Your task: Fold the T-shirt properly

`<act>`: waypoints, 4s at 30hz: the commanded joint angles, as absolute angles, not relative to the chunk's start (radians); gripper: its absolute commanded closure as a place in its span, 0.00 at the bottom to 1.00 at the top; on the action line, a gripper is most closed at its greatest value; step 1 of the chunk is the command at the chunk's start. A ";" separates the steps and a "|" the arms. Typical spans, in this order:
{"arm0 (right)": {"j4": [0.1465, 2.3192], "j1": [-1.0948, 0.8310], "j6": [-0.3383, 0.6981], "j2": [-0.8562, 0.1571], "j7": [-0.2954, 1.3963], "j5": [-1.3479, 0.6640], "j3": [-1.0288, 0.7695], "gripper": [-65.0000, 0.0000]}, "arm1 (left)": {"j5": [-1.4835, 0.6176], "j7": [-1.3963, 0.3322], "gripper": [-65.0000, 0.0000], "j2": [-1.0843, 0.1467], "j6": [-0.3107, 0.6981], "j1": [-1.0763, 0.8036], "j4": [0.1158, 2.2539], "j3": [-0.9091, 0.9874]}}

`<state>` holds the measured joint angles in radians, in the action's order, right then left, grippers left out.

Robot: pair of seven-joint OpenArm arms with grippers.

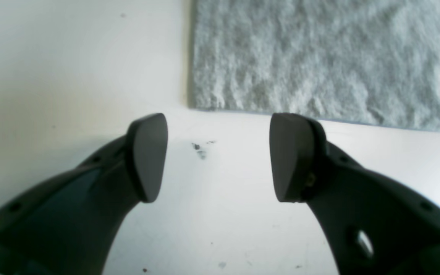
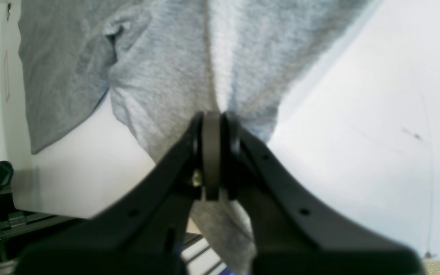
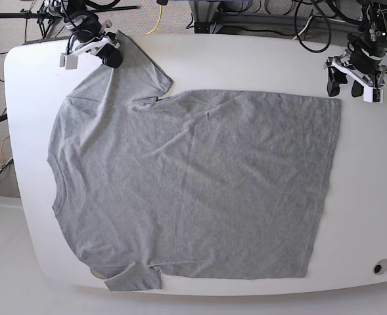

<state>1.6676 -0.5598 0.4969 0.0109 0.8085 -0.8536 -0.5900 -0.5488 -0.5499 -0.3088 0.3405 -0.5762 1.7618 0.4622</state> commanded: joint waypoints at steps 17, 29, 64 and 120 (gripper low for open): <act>1.668 -0.566 0.501 0.003 0.826 -0.858 -0.592 0.98 | -0.538 -0.453 0.39 -0.326 0.354 -0.569 1.730 0.477; 1.680 -0.566 0.503 0.005 0.811 -0.896 -0.591 0.99 | -0.552 -0.467 0.40 -0.321 0.348 -0.547 1.713 0.478; 1.677 -0.567 0.511 0.006 0.819 -0.880 -0.589 1.00 | -0.545 -0.581 0.32 -0.267 0.383 -0.447 1.654 0.481; 1.680 -0.566 0.505 0.006 0.801 -0.889 -0.586 1.00 | -0.558 -0.584 0.47 -0.244 0.383 -0.414 1.595 0.432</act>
<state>1.6672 -0.5598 0.5018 0.0109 0.8066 -0.8875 -0.5842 -0.5552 -0.5674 -0.2363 0.3828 -0.4126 1.5787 0.4294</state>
